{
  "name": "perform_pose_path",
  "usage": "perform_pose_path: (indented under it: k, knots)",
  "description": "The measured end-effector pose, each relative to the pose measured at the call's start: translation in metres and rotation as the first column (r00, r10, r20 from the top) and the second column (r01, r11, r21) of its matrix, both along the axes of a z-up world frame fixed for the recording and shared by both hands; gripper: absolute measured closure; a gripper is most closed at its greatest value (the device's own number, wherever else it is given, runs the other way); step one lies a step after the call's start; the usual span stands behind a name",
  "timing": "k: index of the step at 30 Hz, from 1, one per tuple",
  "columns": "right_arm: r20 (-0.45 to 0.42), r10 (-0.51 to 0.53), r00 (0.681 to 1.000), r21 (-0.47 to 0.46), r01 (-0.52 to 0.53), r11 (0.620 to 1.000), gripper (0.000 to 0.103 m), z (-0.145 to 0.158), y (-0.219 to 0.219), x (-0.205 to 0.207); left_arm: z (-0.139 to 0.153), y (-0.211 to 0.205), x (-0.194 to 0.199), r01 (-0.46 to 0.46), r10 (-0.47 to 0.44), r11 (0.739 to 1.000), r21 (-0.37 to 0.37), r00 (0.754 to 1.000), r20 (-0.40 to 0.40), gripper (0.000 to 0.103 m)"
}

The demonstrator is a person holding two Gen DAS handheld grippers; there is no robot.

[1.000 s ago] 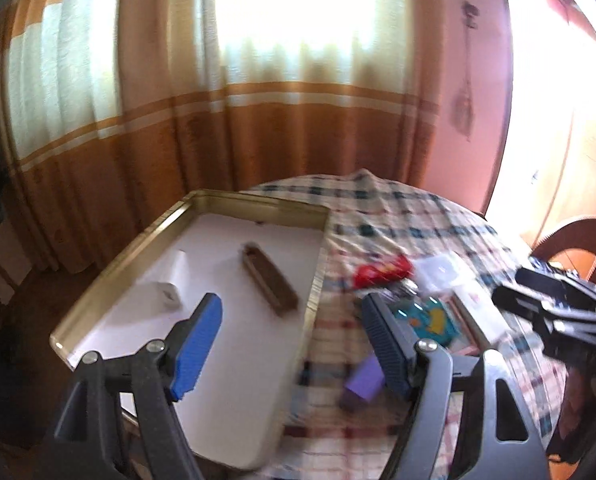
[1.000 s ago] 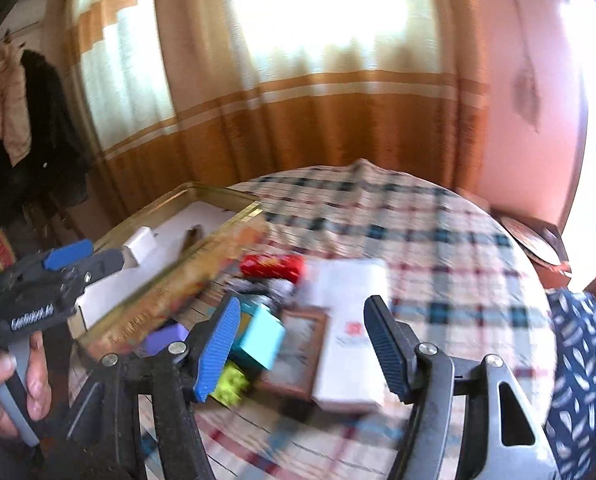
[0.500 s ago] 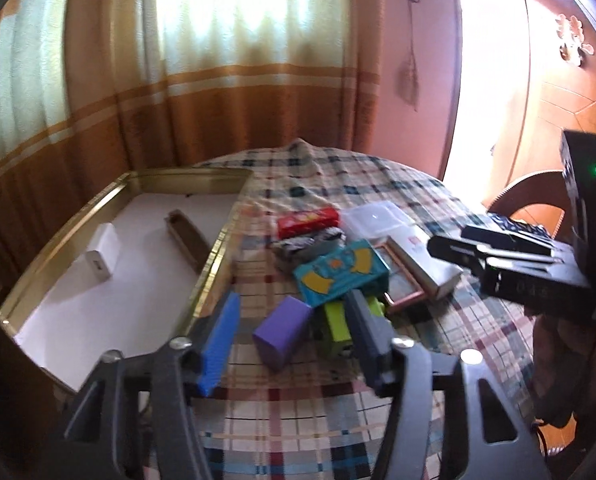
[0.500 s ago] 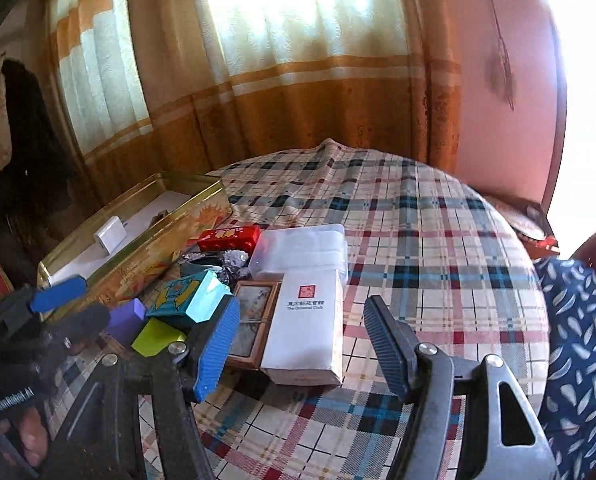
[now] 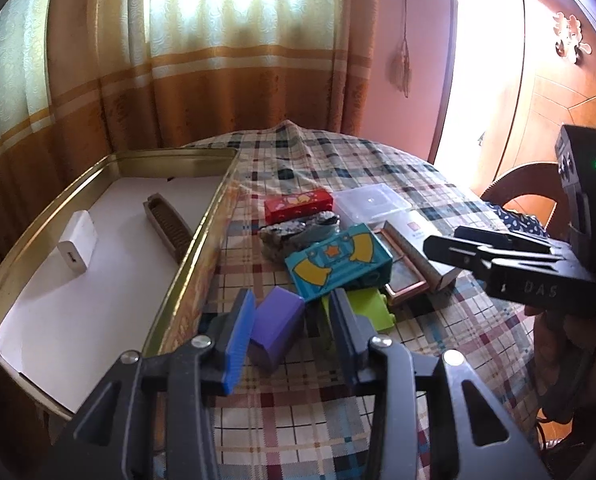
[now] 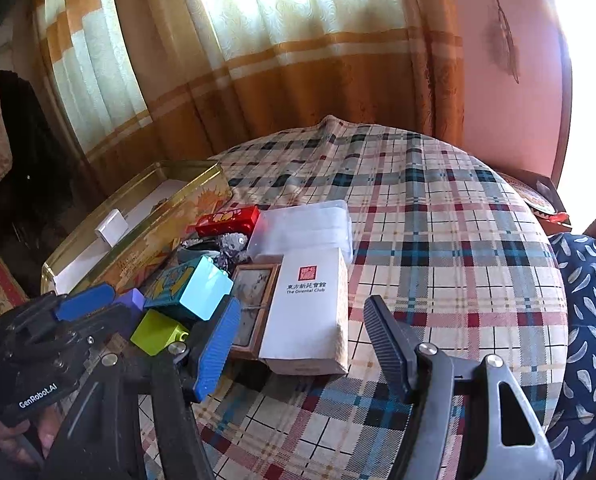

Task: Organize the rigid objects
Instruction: 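Move both tools back toward the items on the table, then grasp the purple block with the left tool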

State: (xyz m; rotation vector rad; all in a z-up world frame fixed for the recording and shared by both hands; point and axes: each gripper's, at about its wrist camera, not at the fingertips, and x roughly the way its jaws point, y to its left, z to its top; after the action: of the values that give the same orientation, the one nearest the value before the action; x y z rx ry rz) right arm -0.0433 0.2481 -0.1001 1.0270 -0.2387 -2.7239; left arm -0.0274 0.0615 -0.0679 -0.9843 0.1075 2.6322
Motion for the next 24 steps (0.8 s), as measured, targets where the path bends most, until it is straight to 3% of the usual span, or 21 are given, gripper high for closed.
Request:
perform_pose_path:
  k: [4,5,8,14,16,20,24]
  knots:
    - [0.007,0.002,1.000,-0.003,-0.002,1.000,0.036,-0.001,0.000,-0.001,-0.001,0.009,0.000,0.010,-0.011,0.998,-0.066,1.000,-0.021,0.066]
    - [0.011,0.002,1.000,-0.006,-0.002,1.000,0.036,-0.002,0.001,-0.001,-0.001,0.009,-0.001,-0.007,0.005,0.997,-0.072,1.000,-0.027,0.073]
    - [0.018,0.005,1.000,-0.010,-0.005,1.000,0.036,-0.003,0.001,-0.002,0.001,0.001,-0.004,-0.022,0.021,0.999,-0.034,1.000,-0.015,0.076]
    - [0.028,0.009,1.000,-0.015,-0.009,1.000,0.036,-0.004,0.001,-0.004,-0.006,0.002,-0.012,0.005,-0.004,0.999,-0.036,1.000,0.017,0.076]
    - [0.034,0.012,0.999,-0.014,-0.012,1.000,0.036,-0.004,0.000,-0.005,-0.012,0.002,-0.018,0.013,-0.012,0.999,-0.030,0.998,0.065,0.076]
    - [0.041,0.015,0.999,-0.017,-0.014,1.000,0.036,-0.005,0.000,-0.006,-0.015,0.011,-0.013,0.033,-0.029,0.997,-0.075,0.998,0.060,0.076]
    - [0.046,0.017,0.999,-0.019,-0.016,1.000,0.036,-0.006,0.001,-0.008,-0.017,0.006,-0.018,0.002,0.003,0.998,-0.059,0.997,0.083,0.079]
